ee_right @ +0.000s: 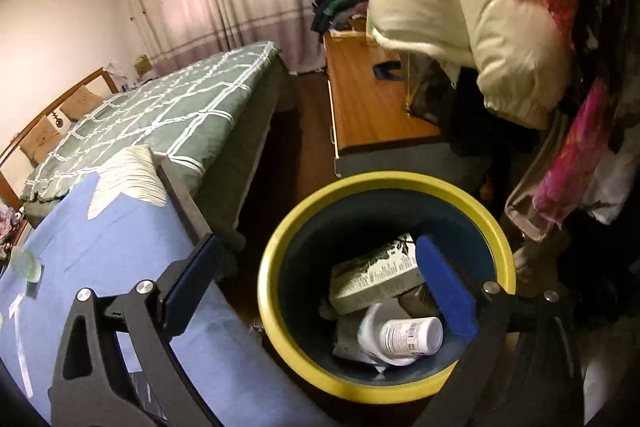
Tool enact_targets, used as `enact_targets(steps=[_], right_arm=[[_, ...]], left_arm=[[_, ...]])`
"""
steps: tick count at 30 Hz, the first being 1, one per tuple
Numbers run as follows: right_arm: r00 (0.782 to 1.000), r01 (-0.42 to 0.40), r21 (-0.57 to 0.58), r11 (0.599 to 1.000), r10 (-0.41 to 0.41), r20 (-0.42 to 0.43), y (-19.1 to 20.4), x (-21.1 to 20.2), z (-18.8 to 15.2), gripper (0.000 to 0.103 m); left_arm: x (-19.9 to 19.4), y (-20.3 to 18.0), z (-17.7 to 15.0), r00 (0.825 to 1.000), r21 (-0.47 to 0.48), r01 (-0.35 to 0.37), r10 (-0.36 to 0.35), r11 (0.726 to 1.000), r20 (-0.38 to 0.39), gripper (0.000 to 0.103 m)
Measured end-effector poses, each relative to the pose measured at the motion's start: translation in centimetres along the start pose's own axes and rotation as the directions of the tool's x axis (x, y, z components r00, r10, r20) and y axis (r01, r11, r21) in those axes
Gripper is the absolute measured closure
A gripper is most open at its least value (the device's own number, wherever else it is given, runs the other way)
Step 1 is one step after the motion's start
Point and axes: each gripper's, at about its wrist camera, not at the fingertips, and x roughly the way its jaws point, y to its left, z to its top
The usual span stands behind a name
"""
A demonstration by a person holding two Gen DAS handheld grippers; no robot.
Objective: Collect trash
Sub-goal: 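Carry the pill bottle over the bin and open the right tool, then reach and grasp the clear green-banded jar with the left tool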
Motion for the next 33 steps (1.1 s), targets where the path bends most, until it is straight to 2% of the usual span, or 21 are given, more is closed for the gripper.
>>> enact_targets(steps=[5,11,15,19,33], right_arm=[[0.999,-0.014,-0.017,1.0,0.015,0.038,0.5,-1.0,-0.2,0.009],[0.997,-0.011,-0.072,0.997,0.016,0.076,1.7,-1.7,-0.3,0.008],[0.998,-0.019,-0.075,0.997,0.024,0.061,1.7,-1.4,-0.1,0.008],[0.998,-0.038,-0.053,0.998,0.041,0.044,1.3,-1.0,-0.1,0.008],[0.997,-0.072,-0.034,0.997,0.073,0.03,1.1,-0.8,-0.1,0.008]], left_arm=[[1.6,-2.4,2.1,0.998,0.069,0.068,-0.066,0.995,-0.018,0.005],[6.7,-6.4,4.8,0.984,0.141,0.169,-0.159,0.975,-0.08,0.005],[10.0,-9.7,6.1,0.979,0.247,0.196,-0.176,0.949,-0.102,0.005],[13.2,-11.6,6.8,0.981,0.306,0.182,-0.15,0.935,-0.124,0.005],[21.1,-13.5,8.8,0.971,0.367,0.21,-0.15,0.906,-0.184,0.005]])
